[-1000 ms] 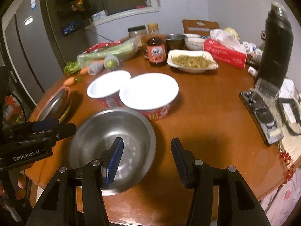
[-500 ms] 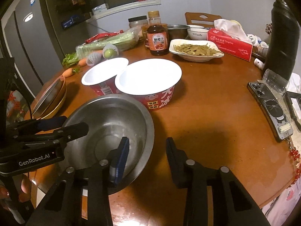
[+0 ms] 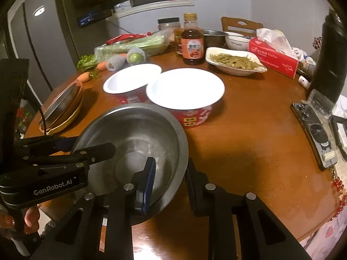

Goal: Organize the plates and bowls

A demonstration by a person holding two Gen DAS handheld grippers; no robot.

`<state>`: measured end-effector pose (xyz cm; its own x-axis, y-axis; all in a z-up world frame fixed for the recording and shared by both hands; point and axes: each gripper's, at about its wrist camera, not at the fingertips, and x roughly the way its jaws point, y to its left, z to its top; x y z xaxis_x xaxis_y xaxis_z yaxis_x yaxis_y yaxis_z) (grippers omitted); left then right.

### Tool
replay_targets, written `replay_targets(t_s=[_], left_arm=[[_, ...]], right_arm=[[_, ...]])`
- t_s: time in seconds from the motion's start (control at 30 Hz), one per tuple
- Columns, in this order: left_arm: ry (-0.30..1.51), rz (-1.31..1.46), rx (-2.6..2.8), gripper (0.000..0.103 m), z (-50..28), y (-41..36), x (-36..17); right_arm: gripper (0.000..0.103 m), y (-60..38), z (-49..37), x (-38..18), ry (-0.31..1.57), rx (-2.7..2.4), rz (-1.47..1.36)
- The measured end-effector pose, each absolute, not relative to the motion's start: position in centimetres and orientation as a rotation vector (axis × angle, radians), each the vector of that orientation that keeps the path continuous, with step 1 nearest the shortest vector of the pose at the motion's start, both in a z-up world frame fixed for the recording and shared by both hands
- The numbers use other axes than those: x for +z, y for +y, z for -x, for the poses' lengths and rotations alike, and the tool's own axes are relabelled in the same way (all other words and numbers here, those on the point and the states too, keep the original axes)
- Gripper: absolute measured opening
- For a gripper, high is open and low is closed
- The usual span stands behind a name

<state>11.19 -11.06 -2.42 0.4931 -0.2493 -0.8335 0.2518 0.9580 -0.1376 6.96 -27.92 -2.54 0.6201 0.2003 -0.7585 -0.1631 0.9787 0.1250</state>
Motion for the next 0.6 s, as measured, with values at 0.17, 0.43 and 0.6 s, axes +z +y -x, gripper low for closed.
replay_targets(t_s=[0.17, 0.43, 0.6], left_arm=[[1.0, 0.0, -0.264, 0.046, -10.3, -9.0, -1.9], [1.012, 0.02, -0.222, 0.046, -9.5, -6.2, -2.5], [1.021, 0.02, -0.225, 0.046, -9.5, -5.8, -2.7]], right_arm=[[0.028, -26.2, -6.5, -1.9, 0.873, 0.256, -0.04], [0.029, -22.9, -6.3, -2.3, 0.892, 0.311, -0.011], [0.029, -22.0, -6.3, -2.6, 0.905, 0.311, 0.004]])
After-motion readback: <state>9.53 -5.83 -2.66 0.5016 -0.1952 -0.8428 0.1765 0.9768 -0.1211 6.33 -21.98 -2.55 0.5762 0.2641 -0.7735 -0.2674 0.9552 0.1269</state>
